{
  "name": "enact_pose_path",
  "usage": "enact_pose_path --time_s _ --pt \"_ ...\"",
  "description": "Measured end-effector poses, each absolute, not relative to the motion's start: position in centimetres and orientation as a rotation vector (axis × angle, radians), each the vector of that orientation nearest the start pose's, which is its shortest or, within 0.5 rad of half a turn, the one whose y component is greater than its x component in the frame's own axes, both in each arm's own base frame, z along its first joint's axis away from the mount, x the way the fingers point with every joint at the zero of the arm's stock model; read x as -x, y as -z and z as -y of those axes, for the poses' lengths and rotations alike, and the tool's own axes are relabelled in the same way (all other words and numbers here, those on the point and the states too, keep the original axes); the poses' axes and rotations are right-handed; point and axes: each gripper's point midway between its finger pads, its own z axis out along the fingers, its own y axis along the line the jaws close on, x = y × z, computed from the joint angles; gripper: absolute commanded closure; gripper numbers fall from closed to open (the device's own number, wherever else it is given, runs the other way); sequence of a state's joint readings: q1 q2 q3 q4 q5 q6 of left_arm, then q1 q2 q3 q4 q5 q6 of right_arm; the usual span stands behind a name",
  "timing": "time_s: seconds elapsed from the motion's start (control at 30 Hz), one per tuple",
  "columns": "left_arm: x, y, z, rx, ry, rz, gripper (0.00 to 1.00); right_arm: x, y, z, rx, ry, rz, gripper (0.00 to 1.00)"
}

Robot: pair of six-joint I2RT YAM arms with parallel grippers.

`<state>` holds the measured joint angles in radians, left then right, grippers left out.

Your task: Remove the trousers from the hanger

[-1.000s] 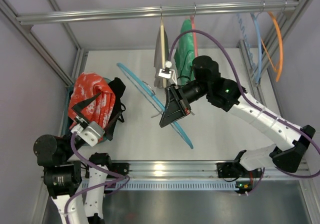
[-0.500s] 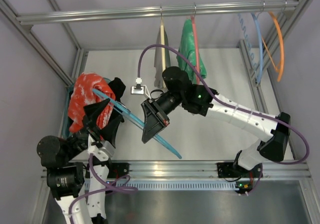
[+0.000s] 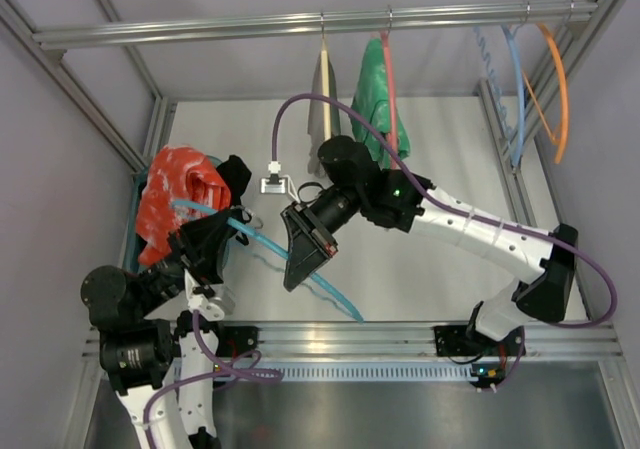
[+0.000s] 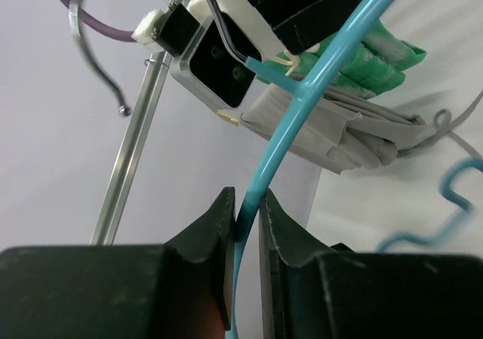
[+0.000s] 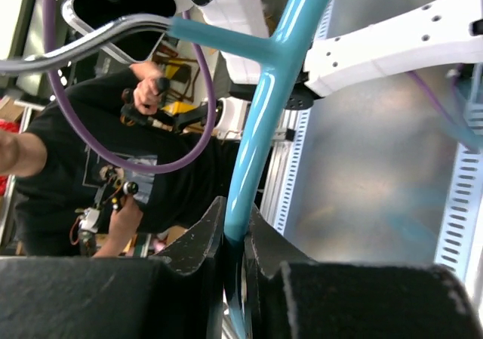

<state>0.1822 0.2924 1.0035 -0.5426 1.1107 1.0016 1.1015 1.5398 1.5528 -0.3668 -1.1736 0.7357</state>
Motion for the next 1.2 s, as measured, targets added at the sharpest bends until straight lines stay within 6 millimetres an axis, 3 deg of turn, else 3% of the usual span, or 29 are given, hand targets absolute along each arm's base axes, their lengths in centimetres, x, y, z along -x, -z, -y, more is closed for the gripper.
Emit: enact_pose_path --time_s 0.07,0.13,0.27,0.37,0.43,0.5,0.67,0.87,1.0,1.2 --pt "-12.4 -40.2 12.1 -1.303 -0.189 -0.750 0.91 -1.5 -37.0 -39.2 1.412 -2.128 -2.025 0.86" --pt "-12.6 -39.9 12.0 -1.313 -0.200 -0.744 1.00 -2.3 -37.3 -39.0 1.377 -2.092 -2.020 0.66" --pt "-12.7 -39.3 12.1 -1.317 -0.171 -0.767 1.00 -4.0 -39.3 -38.6 1.330 -1.986 -1.897 0.43" --pt "-12.7 -39.2 12.1 -1.317 -0.164 -0.768 1.00 -5.7 -40.2 -38.1 1.278 -1.873 -1.853 0.20" --pt "-12.8 -39.2 12.1 -1.316 -0.164 -0.773 1.00 -7.3 -40.6 -37.9 1.233 -1.773 -1.838 0.15" --pt "-13.0 -39.2 12.0 -1.314 -0.164 -0.780 1.00 -9.0 -40.8 -37.4 1.187 -1.659 -1.833 0.02" --pt "-14.5 -38.7 11.2 -1.291 -0.166 -0.845 1.00 -11.1 -41.5 -34.8 1.138 -1.400 -1.779 0.01" --pt "-17.3 -37.5 9.6 -1.228 -0.151 -0.992 1.00 -10.9 -42.7 -31.4 1.127 -1.250 -1.711 0.01" --pt "-18.4 -37.1 8.7 -1.186 -0.157 -1.065 1.00 -10.6 -42.2 -31.2 1.140 -1.247 -1.719 0.01" --pt "-19.0 -36.9 7.9 -1.146 -0.171 -1.116 1.00 -11.5 -38.6 -32.3 1.140 -1.235 -1.851 0.01"
